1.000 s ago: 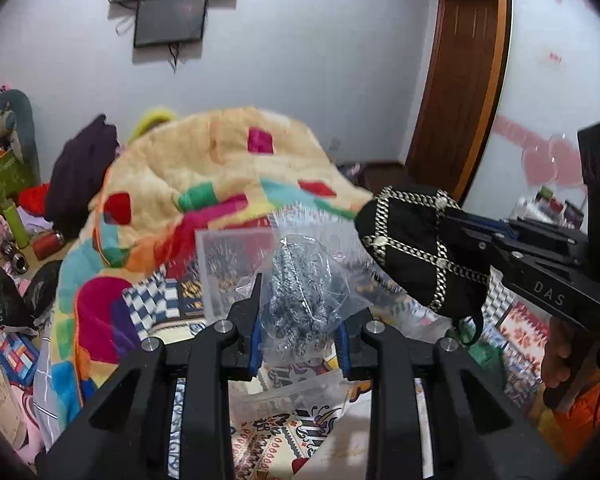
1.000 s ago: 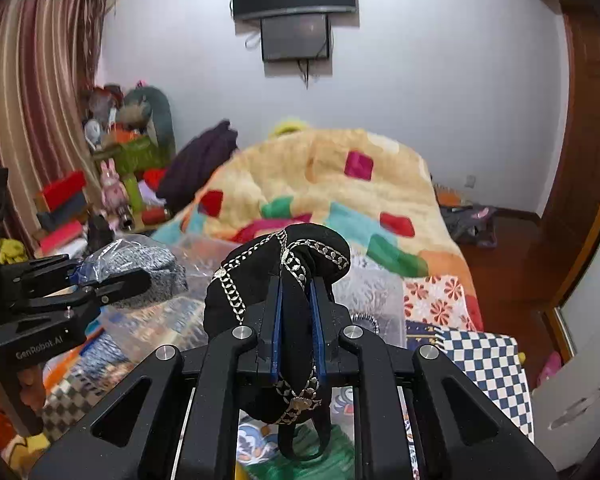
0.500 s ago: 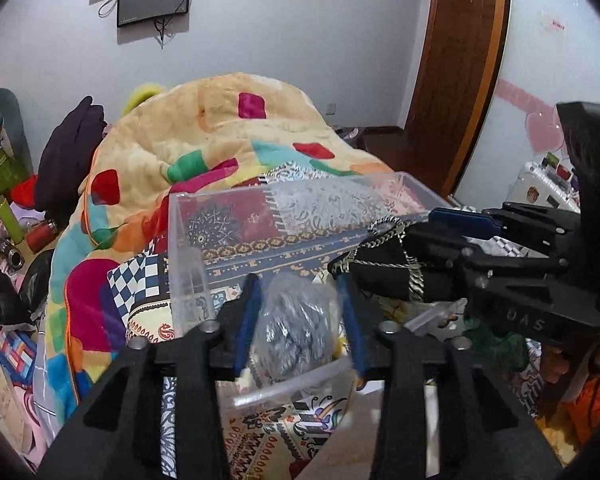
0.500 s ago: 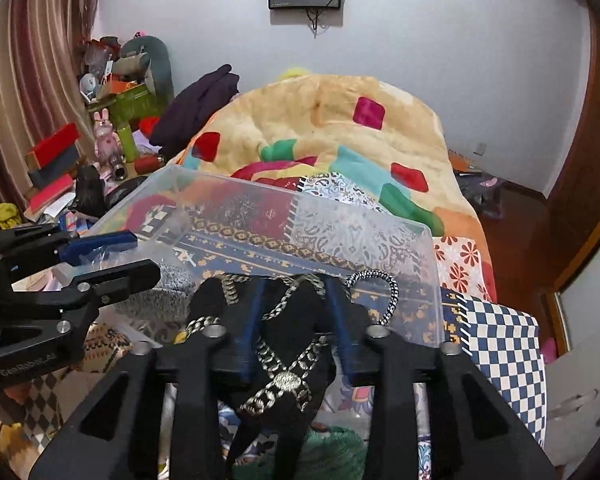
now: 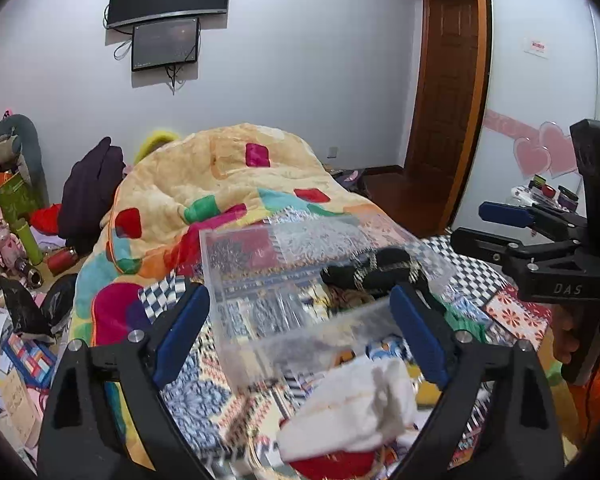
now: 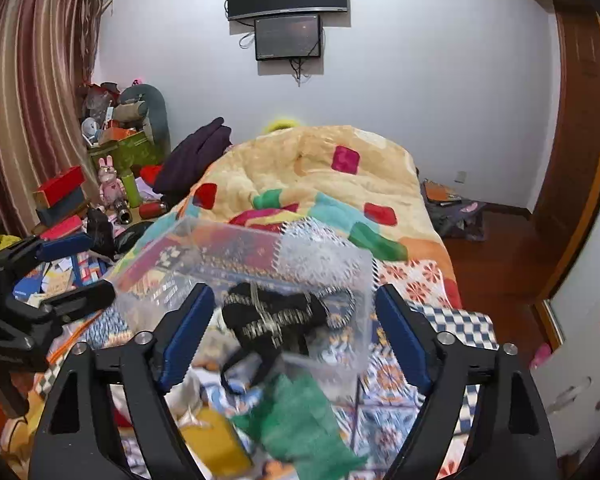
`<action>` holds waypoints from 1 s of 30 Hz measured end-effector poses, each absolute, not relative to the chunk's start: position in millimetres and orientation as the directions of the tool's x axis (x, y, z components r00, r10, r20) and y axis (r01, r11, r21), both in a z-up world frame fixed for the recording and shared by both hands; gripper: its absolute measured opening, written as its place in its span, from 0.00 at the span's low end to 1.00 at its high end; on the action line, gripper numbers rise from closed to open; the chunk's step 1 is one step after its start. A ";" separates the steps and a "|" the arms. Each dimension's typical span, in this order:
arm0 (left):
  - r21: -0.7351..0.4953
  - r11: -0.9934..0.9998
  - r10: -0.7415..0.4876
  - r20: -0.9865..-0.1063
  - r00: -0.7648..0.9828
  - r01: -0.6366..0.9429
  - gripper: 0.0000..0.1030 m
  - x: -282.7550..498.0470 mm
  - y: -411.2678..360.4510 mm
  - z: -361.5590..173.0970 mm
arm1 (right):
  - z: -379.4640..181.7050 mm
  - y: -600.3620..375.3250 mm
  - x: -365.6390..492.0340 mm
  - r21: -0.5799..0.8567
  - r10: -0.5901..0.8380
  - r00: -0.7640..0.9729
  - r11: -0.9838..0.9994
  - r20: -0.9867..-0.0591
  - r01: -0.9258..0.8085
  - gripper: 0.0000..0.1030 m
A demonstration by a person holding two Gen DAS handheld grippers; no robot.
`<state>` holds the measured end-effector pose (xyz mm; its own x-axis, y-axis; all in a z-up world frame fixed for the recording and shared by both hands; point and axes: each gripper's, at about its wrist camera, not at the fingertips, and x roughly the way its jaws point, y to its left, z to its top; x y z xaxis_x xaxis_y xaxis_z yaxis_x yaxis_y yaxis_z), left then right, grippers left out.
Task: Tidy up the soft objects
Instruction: 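Grasp the white cloth with the left tool while the right tool grasps the green knitted cloth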
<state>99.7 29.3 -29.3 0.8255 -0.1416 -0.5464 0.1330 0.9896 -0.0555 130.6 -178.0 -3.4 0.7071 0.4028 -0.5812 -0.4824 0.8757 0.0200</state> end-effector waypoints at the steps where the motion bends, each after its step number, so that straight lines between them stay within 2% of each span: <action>1: -0.055 0.989 -0.145 -0.555 0.819 0.139 0.90 96.9 27.8 -32.0 | -7.5 -182.2 126.9 0.016 0.392 0.707 0.880 -0.588 -0.475 0.80; 15: -0.099 0.983 -0.182 -0.689 0.702 0.158 0.90 91.5 14.1 -93.1 | -83.9 -191.8 122.0 0.027 0.311 0.578 0.894 -0.754 -0.446 0.79; 17: -0.125 0.981 -0.196 -0.694 0.692 0.152 0.86 93.6 15.0 -99.7 | -90.9 -192.1 124.2 0.042 0.314 0.559 0.895 -0.767 -0.445 0.78; 19: -0.153 0.976 -0.217 -0.700 0.680 0.154 0.74 96.4 16.7 -104.0 | -96.7 -190.3 126.4 0.050 0.317 0.538 0.891 -0.781 -0.452 0.68; 23: -0.194 0.967 -0.256 -0.701 0.665 0.167 0.57 98.7 16.9 -107.9 | -101.5 -190.2 121.4 0.070 0.340 0.522 0.881 -0.782 -0.468 0.48; 25: -0.201 0.962 -0.273 -0.698 0.662 0.185 0.43 98.2 15.6 -108.1 | -99.6 -190.7 119.1 0.074 0.348 0.521 0.877 -0.779 -0.475 0.37; 27: -0.200 0.960 -0.281 -0.697 0.660 0.198 0.36 96.0 14.0 -107.3 | -97.9 -190.7 115.5 0.083 0.357 0.516 0.874 -0.779 -0.478 0.24; 29: -0.185 0.961 -0.276 -0.691 0.668 0.206 0.30 92.4 13.0 -105.8 | -96.1 -192.6 111.8 0.082 0.358 0.523 0.875 -0.774 -0.477 0.21; 30: -0.171 0.963 -0.266 -0.689 0.674 0.206 0.18 90.3 12.7 -104.6 | -94.4 -194.2 109.6 0.080 0.357 0.529 0.876 -0.770 -0.475 0.18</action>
<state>90.3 12.7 -104.6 0.6737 -0.2665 -0.6893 0.2062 0.9635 -0.1710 109.6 -194.2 -94.4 0.5288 0.3567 -0.7702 -0.4749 0.8764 0.0798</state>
